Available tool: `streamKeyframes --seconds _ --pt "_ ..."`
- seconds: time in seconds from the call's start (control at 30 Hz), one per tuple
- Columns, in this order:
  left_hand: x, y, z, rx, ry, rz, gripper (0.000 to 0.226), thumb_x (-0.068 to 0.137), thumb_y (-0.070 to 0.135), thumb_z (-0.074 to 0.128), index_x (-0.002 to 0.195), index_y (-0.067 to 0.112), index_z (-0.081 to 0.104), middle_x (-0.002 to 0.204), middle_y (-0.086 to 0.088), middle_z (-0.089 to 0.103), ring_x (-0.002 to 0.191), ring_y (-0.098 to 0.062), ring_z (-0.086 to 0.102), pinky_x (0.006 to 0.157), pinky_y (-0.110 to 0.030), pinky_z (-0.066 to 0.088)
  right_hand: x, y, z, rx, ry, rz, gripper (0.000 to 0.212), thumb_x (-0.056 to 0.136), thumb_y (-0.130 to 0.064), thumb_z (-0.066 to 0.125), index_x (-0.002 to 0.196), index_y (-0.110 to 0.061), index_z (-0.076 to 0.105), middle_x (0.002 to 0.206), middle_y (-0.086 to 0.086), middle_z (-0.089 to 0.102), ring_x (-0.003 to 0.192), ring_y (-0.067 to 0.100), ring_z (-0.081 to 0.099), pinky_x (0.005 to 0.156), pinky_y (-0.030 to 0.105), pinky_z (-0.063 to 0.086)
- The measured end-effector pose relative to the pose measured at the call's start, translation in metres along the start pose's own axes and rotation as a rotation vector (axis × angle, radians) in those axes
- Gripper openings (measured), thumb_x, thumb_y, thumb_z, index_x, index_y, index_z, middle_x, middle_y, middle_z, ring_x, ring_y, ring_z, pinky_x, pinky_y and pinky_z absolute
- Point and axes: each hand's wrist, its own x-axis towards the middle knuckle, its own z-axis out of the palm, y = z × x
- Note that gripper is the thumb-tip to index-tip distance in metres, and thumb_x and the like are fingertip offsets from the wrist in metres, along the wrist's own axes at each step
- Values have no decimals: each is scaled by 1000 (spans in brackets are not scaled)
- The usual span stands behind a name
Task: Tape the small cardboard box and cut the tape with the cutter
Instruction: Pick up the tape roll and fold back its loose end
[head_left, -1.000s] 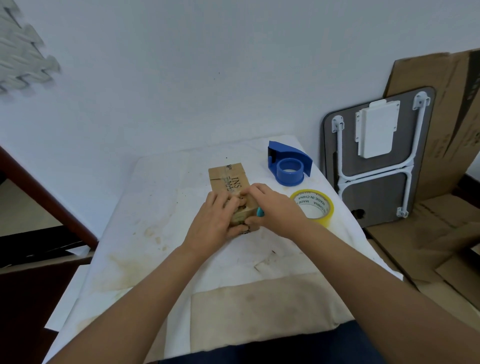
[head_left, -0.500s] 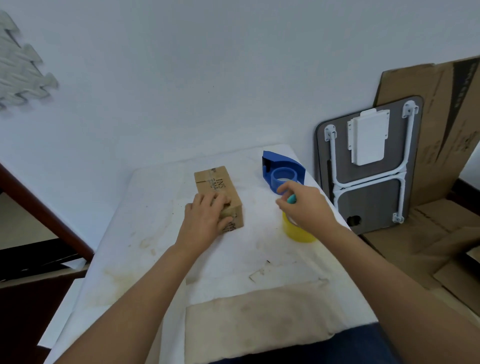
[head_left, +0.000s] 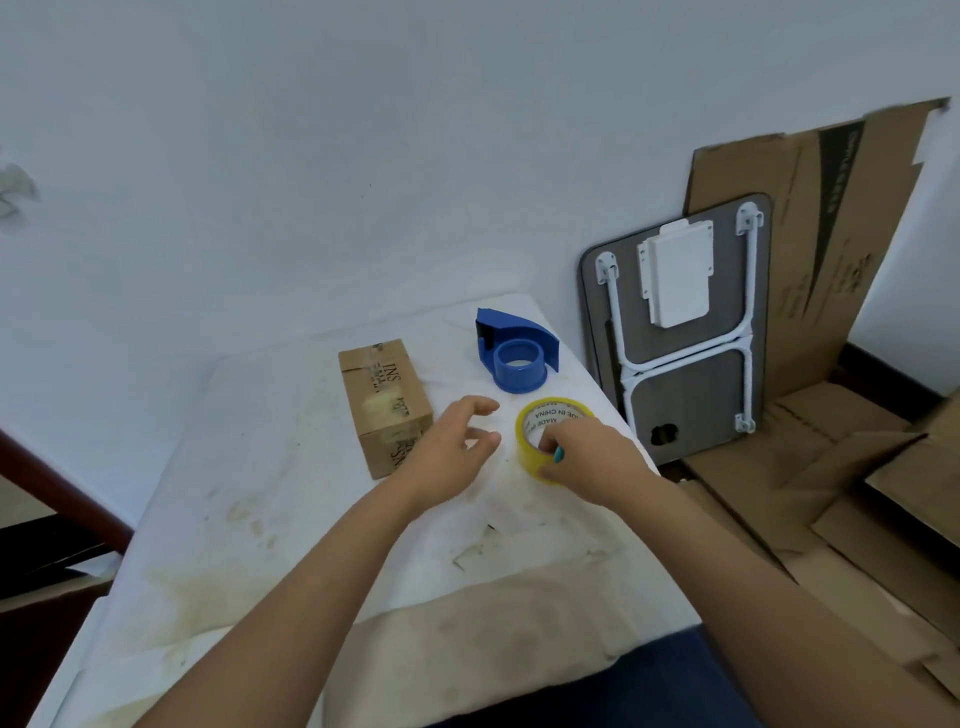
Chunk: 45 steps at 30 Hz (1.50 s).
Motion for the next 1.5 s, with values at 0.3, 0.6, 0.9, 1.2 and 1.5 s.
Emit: streamKeyframes --seconds 0.3,0.6,0.9,1.2,1.5 --pt "18 -11 7 -408 14 -199 38 101 19 45 137 32 49 144 11 49 129 -12 48 113 -39 37 -15 13 -3 530 155 -28 26 84 -15 66 109 -17 71 109 1 69 100 16 62 80 22 49" --pt "-4 15 -2 -347 166 -102 38 98 52 40 107 30 70 112 10 68 106 -5 61 94 -27 47 -17 -2 4 821 164 21 17 84 -18 66 100 -19 73 89 -4 69 88 19 64 82 38 58" --pt "-17 17 -11 -174 203 -57 9 86 37 71 92 31 69 96 12 66 88 -3 61 70 -18 42 -25 -16 10 1014 146 101 10 87 -23 64 96 -24 68 90 -4 64 82 13 58 69 25 53" --pt "-23 13 -10 -100 268 11 7 89 29 68 83 26 70 90 11 71 85 -2 64 78 -25 52 -28 -19 9 851 58 114 23 87 -40 65 105 -26 66 104 -3 64 96 15 60 82 31 55" --pt "-36 21 -11 -62 286 51 6 89 30 67 85 28 71 88 14 72 86 -3 66 77 -27 56 -30 -32 5 876 139 28 18 86 -38 66 103 -37 65 100 -1 64 91 15 59 83 35 54"
